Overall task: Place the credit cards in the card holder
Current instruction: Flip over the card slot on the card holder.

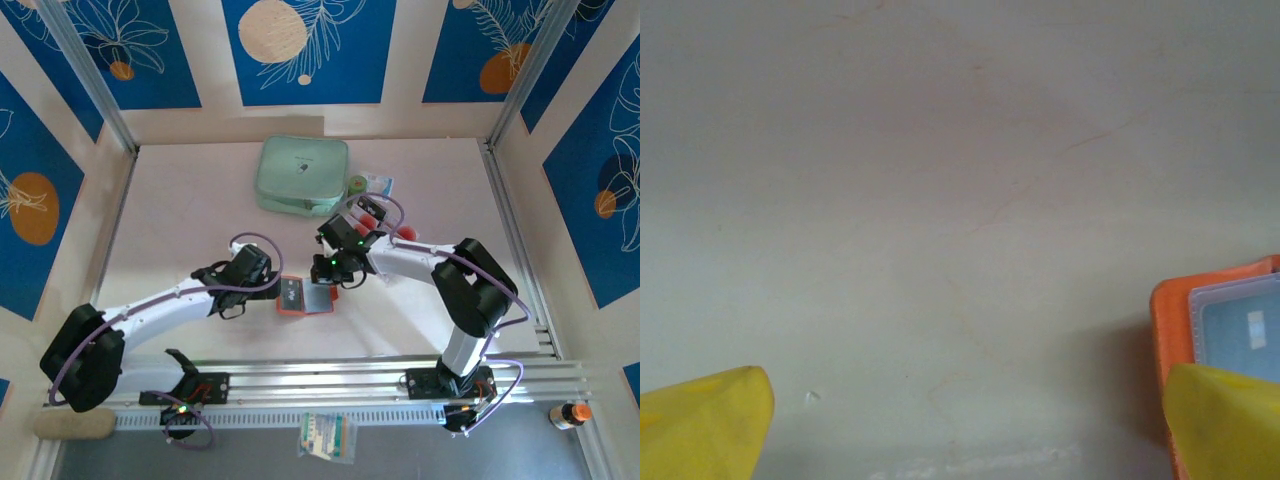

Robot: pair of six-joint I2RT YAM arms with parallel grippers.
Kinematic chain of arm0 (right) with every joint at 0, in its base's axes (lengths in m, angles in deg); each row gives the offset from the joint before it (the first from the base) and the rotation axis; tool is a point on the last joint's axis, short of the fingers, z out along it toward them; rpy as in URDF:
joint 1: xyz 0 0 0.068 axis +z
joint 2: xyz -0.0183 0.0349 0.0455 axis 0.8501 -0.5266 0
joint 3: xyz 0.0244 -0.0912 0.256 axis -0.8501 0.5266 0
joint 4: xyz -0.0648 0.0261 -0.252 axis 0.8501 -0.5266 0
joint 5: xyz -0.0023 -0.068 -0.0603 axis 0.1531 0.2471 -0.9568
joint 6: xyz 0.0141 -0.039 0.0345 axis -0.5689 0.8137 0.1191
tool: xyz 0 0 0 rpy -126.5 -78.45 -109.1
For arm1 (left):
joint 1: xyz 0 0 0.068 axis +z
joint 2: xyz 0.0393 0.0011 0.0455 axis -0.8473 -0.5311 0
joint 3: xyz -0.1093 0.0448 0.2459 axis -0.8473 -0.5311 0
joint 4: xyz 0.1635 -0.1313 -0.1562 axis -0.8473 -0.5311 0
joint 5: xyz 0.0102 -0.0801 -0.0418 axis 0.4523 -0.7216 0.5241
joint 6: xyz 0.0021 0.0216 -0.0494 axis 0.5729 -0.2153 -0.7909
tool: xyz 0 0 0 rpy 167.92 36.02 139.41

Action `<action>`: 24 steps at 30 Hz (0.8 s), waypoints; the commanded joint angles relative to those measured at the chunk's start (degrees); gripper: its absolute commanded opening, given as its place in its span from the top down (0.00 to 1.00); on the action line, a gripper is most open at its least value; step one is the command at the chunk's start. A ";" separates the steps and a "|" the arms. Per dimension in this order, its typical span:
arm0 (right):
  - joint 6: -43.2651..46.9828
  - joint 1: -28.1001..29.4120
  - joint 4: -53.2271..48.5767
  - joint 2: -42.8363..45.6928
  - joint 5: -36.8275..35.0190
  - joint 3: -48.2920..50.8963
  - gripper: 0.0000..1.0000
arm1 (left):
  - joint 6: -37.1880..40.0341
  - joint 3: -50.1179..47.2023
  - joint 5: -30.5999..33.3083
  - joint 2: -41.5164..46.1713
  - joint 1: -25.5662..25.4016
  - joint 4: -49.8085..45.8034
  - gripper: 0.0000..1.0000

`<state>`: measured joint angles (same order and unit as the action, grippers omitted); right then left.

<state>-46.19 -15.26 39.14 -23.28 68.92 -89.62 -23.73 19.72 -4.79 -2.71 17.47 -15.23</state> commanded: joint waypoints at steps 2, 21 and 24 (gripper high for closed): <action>-0.21 0.68 0.65 0.20 3.07 -2.33 0.98 | 1.04 1.42 -2.52 -1.11 0.54 1.23 0.00; -1.67 3.55 2.91 -6.59 4.01 -5.27 0.99 | 0.58 -2.31 -0.03 -6.05 0.55 3.32 0.00; -1.62 3.62 2.82 -7.38 4.09 -5.68 0.99 | 0.60 -2.46 -0.11 -6.13 0.54 3.62 0.00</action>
<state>-47.13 -12.05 42.26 -29.43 71.83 -93.82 -23.49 18.08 -6.06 -8.37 17.58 -12.30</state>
